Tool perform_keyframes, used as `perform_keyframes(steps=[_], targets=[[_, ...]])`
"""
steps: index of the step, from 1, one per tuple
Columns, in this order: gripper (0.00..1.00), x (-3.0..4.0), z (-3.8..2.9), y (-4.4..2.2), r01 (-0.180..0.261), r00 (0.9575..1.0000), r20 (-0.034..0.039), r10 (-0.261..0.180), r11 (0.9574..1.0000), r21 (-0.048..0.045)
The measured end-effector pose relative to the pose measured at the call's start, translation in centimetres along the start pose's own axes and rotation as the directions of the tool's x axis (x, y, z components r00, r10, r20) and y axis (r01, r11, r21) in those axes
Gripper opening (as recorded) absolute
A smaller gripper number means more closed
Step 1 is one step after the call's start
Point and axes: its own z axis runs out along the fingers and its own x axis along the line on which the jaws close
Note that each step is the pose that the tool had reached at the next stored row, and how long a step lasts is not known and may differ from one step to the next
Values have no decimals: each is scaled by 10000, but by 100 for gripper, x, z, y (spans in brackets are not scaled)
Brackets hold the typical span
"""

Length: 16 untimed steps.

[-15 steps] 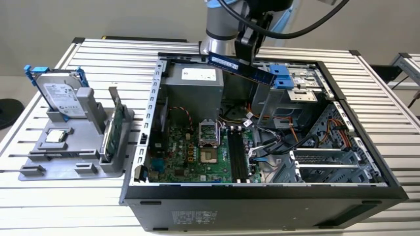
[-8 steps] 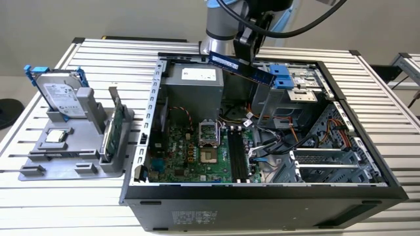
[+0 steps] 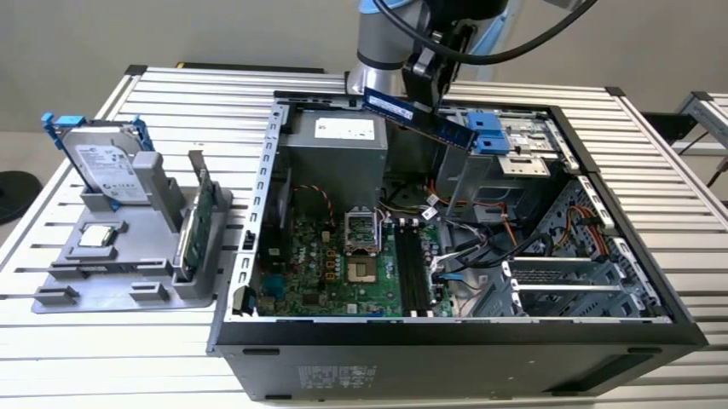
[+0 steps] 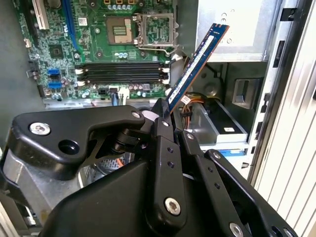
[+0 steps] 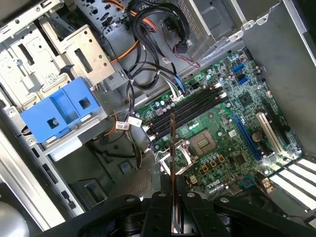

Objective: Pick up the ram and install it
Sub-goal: 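Insert the ram into the slot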

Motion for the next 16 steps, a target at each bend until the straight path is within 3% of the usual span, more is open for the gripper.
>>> perform_keyframes(steps=[16], targets=[[0, 0, 0, 0, -753, 9972, -31, 753, 9972, 11]])
